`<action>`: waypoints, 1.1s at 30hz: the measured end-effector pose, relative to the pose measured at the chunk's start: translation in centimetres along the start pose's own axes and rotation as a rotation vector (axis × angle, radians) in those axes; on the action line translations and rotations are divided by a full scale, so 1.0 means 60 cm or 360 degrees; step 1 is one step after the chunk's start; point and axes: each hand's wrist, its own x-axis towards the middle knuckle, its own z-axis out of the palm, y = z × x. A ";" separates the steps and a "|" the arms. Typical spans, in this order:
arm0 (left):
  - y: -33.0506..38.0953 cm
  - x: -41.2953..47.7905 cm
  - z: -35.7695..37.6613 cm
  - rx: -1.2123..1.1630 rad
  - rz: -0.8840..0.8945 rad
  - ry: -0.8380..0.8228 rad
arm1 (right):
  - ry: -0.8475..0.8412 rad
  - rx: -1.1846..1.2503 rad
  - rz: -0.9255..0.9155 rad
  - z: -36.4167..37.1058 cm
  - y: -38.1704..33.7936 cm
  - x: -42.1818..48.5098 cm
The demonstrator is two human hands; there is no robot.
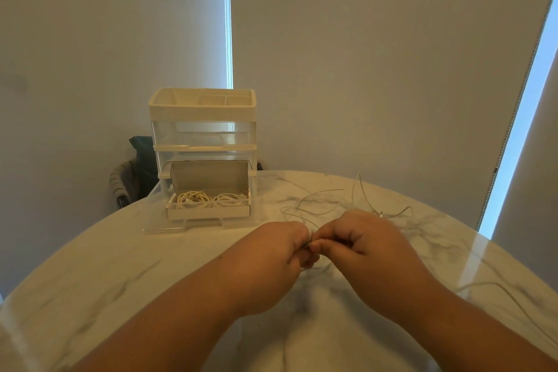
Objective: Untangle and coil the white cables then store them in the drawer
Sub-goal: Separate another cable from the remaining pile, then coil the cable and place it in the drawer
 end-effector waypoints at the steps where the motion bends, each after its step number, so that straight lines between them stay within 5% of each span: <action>1: -0.002 0.000 -0.001 0.0017 0.0005 -0.0007 | 0.0000 0.0000 -0.0004 0.000 0.000 0.000; 16: 0.004 0.003 0.003 0.0150 0.0034 -0.0197 | 0.0053 0.0015 -0.0005 -0.002 -0.002 0.000; 23: 0.001 0.004 -0.005 -0.0330 -0.0131 -0.0235 | 0.0057 0.0062 0.0016 -0.006 0.003 0.001; 33: 0.017 0.010 -0.005 -0.0081 -0.0290 -0.0512 | 0.0013 -0.0039 -0.0156 -0.007 -0.003 -0.001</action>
